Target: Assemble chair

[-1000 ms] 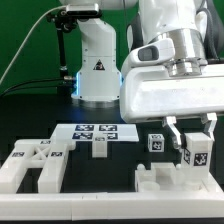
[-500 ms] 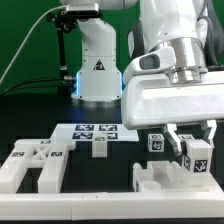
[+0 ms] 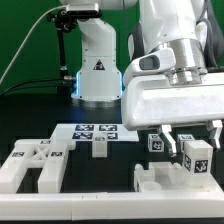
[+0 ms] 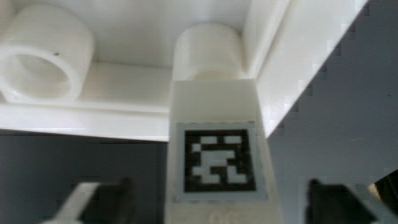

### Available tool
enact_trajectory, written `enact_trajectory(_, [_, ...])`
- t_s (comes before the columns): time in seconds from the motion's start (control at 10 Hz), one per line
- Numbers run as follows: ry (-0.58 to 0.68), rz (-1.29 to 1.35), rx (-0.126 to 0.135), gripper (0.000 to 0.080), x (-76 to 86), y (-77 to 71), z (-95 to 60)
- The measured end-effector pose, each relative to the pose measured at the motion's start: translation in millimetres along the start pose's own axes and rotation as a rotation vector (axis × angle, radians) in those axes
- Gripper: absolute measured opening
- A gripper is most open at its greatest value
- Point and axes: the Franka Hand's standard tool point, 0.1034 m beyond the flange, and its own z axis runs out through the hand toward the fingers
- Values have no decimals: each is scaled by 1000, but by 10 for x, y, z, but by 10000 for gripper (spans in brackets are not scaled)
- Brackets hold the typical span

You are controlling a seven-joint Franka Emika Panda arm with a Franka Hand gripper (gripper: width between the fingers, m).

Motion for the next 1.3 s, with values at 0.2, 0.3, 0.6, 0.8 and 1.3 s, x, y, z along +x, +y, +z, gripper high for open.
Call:
enact_trajectory(0.2, [0, 0, 0, 592, 0, 0, 0])
enact_trajectory(0.3, [0, 0, 0, 639, 0, 0, 0])
enact_trajectory(0.6, [0, 0, 0, 647, -1, 0, 0])
enact_trajectory(0.8, [-14, 1, 2, 649, -4, 2, 7])
enact_trajectory(1.3, [-129, 10, 22, 649, 12, -35, 92])
